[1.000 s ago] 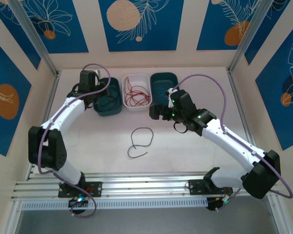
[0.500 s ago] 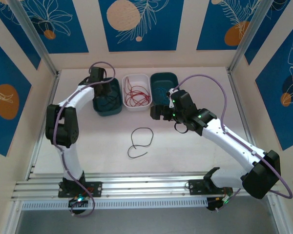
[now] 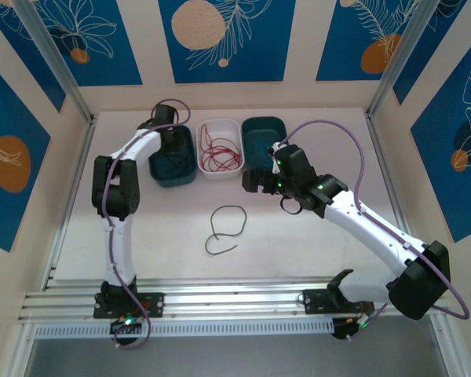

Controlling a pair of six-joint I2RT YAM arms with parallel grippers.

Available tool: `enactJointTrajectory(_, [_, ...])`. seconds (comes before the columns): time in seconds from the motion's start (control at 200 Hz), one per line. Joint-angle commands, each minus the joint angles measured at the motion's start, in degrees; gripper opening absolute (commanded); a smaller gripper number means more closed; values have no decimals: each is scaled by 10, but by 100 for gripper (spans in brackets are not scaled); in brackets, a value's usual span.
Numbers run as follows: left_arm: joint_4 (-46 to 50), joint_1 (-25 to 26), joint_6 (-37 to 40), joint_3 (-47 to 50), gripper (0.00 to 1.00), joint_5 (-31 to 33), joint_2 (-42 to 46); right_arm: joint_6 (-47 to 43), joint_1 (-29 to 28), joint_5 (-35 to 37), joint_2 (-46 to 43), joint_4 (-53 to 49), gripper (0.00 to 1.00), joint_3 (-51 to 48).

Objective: Untangle the cables

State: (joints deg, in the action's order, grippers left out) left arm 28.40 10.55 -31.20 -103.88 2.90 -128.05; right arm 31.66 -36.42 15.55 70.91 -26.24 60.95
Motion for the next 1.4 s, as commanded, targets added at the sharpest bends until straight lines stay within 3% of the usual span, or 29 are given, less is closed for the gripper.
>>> enactJointTrajectory(0.0, [27, -7, 1, -44, 0, -33, -25, 9, 3, 7, 4, 4, 99, -2])
enactJointTrajectory(1.02, [17, -5, -6, -168, 0, -140, -113, 20, 5, -2, 52, -23, 99, 11])
enactJointTrajectory(1.301, [34, -4, -4, -159, 0, -134, -97, 39, 5, 1, 80, -57, 100, 16])
enactJointTrajectory(1.396, [31, -4, -1, -119, 0, -102, -59, 46, 4, -3, 96, -73, 94, 17])
